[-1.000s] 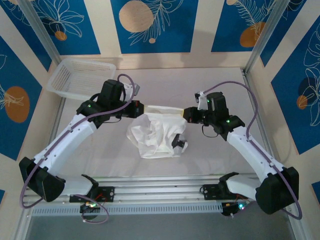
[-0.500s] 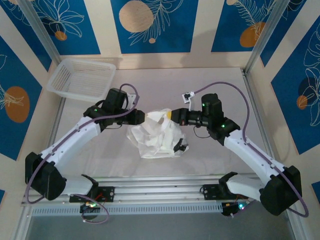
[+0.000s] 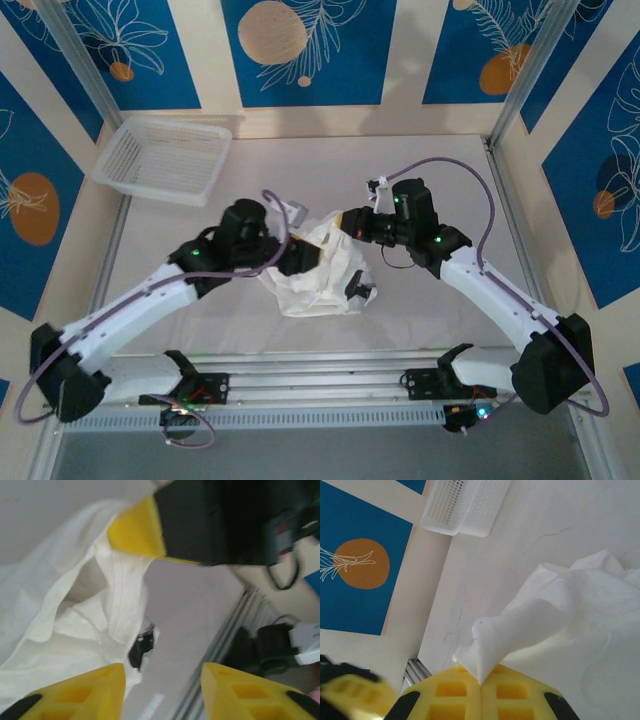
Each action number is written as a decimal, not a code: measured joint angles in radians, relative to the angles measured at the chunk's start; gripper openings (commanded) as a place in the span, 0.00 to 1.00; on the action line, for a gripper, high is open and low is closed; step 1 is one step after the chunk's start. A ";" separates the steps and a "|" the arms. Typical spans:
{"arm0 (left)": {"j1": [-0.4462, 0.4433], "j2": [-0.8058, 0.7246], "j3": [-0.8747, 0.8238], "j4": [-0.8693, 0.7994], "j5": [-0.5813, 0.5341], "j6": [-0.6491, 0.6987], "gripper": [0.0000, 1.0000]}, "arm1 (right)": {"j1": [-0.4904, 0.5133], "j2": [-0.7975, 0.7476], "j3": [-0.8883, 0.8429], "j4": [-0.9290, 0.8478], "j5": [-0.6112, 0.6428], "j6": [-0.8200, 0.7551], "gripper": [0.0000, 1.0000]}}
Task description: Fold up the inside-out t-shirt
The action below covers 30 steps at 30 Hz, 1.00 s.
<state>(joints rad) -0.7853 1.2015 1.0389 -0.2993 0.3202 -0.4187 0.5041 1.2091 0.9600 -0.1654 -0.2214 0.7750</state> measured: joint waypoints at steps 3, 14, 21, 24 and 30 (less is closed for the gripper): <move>-0.027 0.099 0.000 0.049 -0.049 0.023 0.57 | 0.008 0.001 0.010 -0.016 0.008 0.004 0.04; -0.055 0.202 -0.003 0.231 -0.260 0.193 0.21 | 0.014 0.042 0.077 -0.144 0.033 0.023 0.11; -0.038 0.168 -0.047 0.254 -0.332 0.257 0.00 | 0.006 0.084 0.113 -0.260 0.084 0.011 0.21; 0.010 0.109 -0.092 0.245 -0.310 0.217 0.00 | -0.005 0.087 0.110 -0.290 0.092 -0.009 0.37; 0.167 -0.013 -0.230 0.284 -0.134 0.032 0.04 | -0.010 0.045 -0.027 -0.175 0.043 -0.052 0.52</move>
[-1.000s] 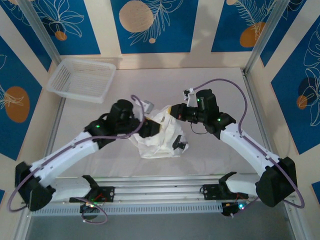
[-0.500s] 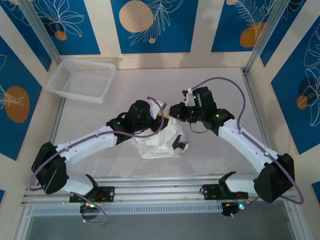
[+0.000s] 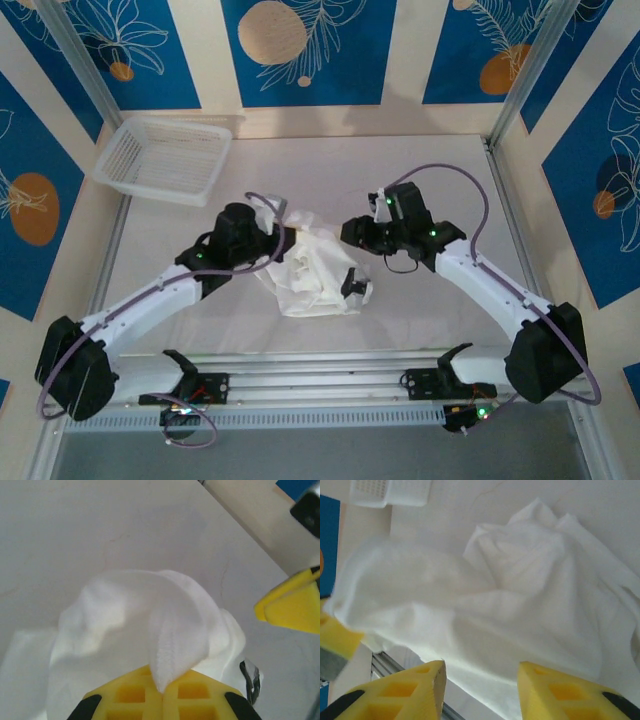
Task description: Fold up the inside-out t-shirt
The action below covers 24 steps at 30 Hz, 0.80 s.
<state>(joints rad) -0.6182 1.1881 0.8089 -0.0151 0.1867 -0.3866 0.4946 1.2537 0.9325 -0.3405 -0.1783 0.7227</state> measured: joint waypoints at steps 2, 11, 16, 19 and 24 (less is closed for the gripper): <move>0.017 -0.015 -0.044 0.012 0.051 -0.063 0.08 | 0.023 -0.014 -0.063 0.069 -0.021 -0.034 0.63; 0.071 -0.306 -0.216 -0.119 0.025 -0.245 0.10 | 0.217 0.136 -0.127 0.242 0.192 -0.281 0.04; 0.178 -0.505 -0.220 -0.312 -0.135 -0.318 0.25 | 0.220 0.146 -0.179 0.239 0.275 -0.335 0.00; 0.242 -0.564 -0.237 -0.392 -0.187 -0.343 0.28 | 0.226 0.089 -0.225 0.236 0.296 -0.345 0.35; 0.286 -0.562 -0.236 -0.481 -0.239 -0.344 0.34 | 0.188 -0.079 -0.274 0.235 0.359 -0.284 0.54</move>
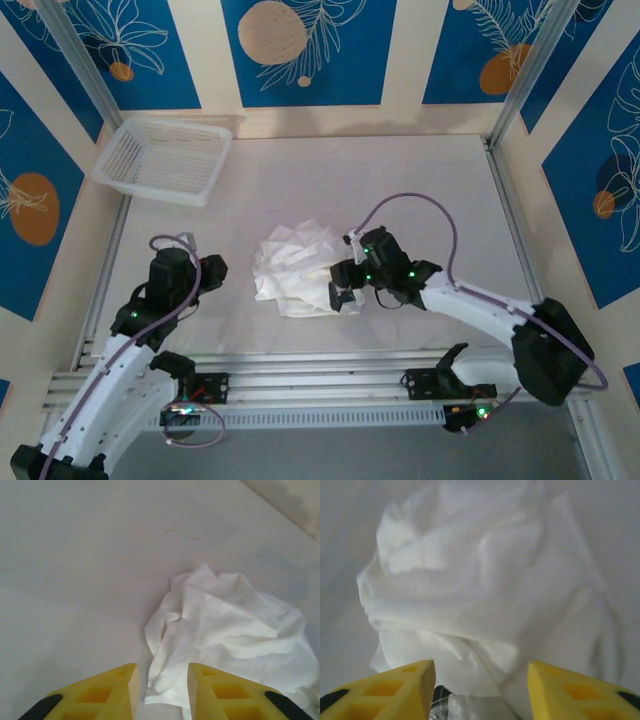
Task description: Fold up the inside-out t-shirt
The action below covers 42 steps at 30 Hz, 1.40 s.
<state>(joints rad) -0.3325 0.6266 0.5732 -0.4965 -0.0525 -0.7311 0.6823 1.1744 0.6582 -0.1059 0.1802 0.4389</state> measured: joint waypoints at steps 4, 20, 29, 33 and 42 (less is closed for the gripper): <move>-0.034 0.121 0.050 0.042 0.087 0.007 0.38 | -0.210 -0.018 0.007 -0.034 -0.022 0.145 0.56; -0.424 1.022 0.639 0.126 0.121 0.157 0.52 | -0.162 0.279 0.080 -0.002 -0.497 0.293 0.03; -0.312 0.885 0.405 0.003 0.074 0.191 0.00 | -0.075 0.187 0.037 0.094 -0.485 0.235 0.42; -0.150 0.637 0.241 -0.057 0.058 0.188 0.00 | -0.105 0.093 0.027 0.048 -0.328 0.219 0.49; -0.140 0.535 0.185 -0.071 0.033 0.169 0.00 | -0.085 0.359 0.222 -0.090 -0.169 0.144 0.68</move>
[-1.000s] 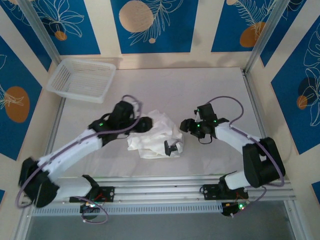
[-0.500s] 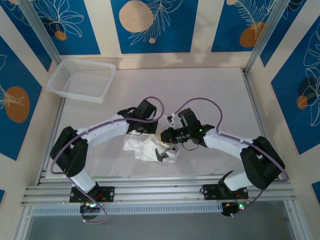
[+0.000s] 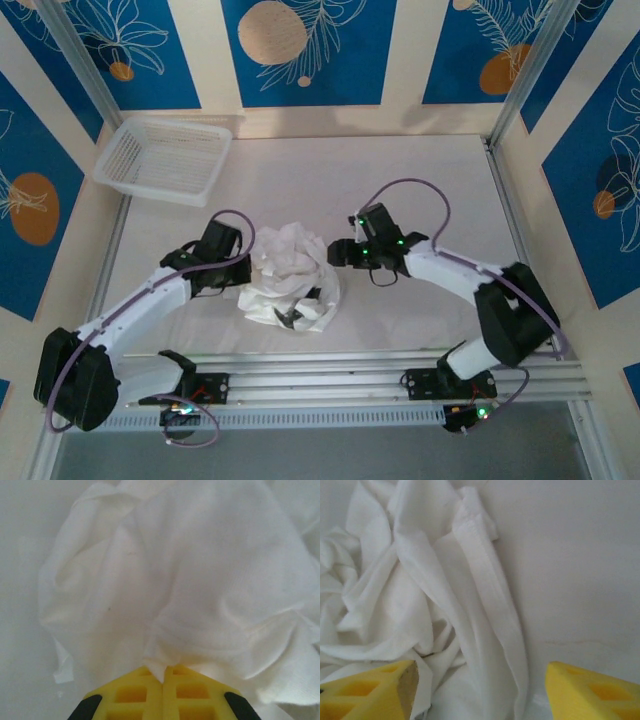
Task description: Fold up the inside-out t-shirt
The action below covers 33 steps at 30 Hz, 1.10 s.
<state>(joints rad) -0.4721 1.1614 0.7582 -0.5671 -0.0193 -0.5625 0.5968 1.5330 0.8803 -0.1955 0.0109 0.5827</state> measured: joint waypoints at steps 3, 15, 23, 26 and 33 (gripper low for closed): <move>0.001 -0.002 -0.005 -0.002 -0.020 -0.015 0.00 | 0.035 0.124 0.046 0.027 0.004 -0.001 0.44; 0.213 -0.246 -0.039 -0.100 -0.124 -0.026 0.00 | -0.081 -0.308 -0.092 0.035 0.187 0.019 0.00; 0.265 -0.228 -0.185 -0.087 -0.102 -0.072 0.41 | -0.167 -0.718 -0.443 0.079 0.251 0.063 0.20; 0.265 -0.227 -0.163 -0.074 -0.075 -0.085 0.47 | -0.167 -0.721 -0.503 0.016 0.244 0.100 0.42; 0.055 -0.035 0.106 -0.002 0.068 -0.063 0.52 | -0.095 -0.634 -0.336 -0.014 0.219 -0.006 0.51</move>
<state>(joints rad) -0.4171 1.1267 0.8646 -0.5686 0.0483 -0.6250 0.5022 0.8986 0.5446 -0.2092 0.2295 0.5762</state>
